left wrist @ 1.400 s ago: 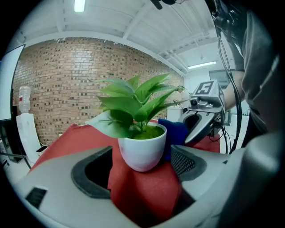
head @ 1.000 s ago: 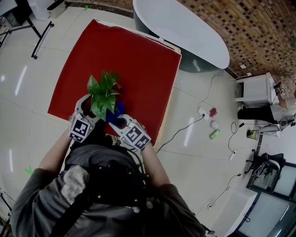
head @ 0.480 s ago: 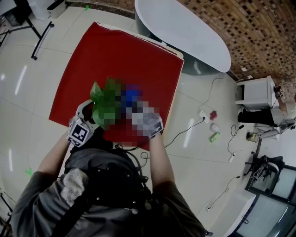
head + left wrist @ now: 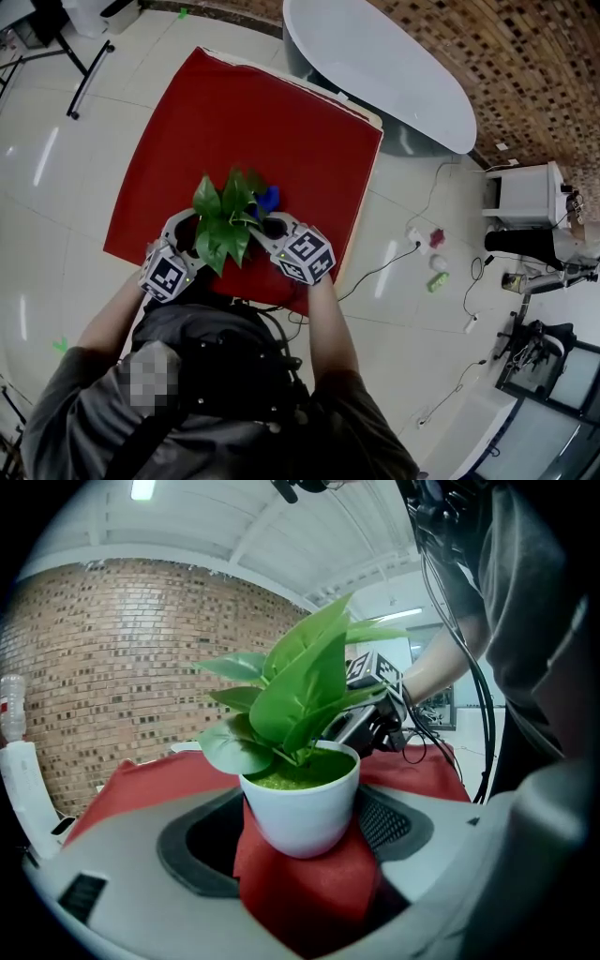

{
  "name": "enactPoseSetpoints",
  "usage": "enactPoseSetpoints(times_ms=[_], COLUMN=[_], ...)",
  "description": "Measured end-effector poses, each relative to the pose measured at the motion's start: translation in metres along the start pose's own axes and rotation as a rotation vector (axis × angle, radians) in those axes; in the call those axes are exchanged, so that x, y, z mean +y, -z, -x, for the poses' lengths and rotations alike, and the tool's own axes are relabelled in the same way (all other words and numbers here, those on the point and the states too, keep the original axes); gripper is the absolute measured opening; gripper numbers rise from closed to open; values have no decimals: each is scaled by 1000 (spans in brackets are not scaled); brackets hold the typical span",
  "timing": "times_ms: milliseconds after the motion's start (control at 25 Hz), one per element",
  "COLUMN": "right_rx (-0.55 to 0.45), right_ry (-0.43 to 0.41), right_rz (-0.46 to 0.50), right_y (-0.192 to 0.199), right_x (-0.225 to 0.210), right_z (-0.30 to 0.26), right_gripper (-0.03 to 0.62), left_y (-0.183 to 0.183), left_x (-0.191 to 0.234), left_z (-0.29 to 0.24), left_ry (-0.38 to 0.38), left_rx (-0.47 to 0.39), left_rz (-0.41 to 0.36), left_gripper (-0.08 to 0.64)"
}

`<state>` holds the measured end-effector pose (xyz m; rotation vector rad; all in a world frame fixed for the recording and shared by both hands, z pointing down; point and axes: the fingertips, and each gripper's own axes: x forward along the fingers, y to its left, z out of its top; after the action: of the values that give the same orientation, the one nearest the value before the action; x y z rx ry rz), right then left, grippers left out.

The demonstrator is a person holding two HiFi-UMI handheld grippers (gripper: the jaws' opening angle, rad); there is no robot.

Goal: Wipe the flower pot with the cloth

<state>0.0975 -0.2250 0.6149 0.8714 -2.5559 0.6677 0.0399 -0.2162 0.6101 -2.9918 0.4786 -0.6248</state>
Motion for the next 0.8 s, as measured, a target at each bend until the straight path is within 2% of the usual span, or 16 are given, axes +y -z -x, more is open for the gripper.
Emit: enactPoseSetpoints(times_ms=[360, 640, 800], right_rx=[-20, -24, -31], right_ry=[19, -29, -20], right_rz=[-41, -32, -40], right_y=[18, 51, 56], right_x=[20, 63, 79], right_z=[2, 11, 20], right_gripper=[63, 63, 63], left_y=[3, 5, 4], left_x=[15, -9, -17], left_z=[-14, -24, -21], left_ry=[2, -24, -52], left_rx=[-3, 0, 7], left_rz=[24, 25, 36], left_gripper=[423, 423, 425])
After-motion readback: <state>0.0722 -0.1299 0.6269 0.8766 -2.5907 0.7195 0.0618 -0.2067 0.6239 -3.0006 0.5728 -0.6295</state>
